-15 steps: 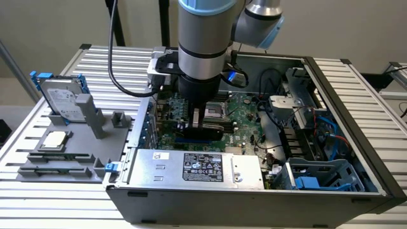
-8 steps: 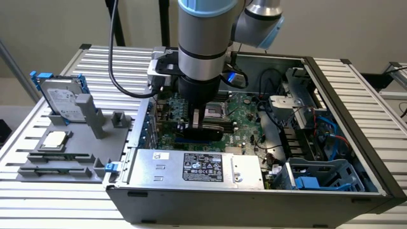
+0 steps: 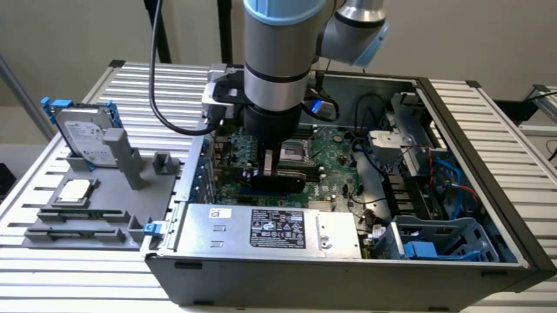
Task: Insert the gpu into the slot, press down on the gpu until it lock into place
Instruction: 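Insert the gpu into the slot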
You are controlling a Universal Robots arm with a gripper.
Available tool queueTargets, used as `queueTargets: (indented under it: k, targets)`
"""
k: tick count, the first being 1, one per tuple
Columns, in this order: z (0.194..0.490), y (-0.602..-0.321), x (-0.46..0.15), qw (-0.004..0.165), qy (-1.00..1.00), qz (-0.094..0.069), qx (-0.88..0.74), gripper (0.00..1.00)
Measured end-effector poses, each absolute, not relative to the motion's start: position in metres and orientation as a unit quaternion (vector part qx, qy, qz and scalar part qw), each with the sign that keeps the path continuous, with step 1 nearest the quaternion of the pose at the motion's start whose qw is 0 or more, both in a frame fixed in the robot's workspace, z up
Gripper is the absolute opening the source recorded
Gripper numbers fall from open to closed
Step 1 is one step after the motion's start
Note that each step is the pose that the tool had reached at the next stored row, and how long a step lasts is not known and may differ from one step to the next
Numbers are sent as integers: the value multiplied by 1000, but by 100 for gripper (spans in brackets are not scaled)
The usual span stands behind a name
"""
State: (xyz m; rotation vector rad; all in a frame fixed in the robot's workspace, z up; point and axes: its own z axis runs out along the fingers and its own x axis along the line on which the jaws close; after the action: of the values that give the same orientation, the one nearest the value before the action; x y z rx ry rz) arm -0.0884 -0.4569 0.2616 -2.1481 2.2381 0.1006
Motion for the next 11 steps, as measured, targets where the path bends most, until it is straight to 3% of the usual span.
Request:
queueTargets:
  k: [11]
  targets:
    - [261,-457,-88,11,720,32,-693,26]
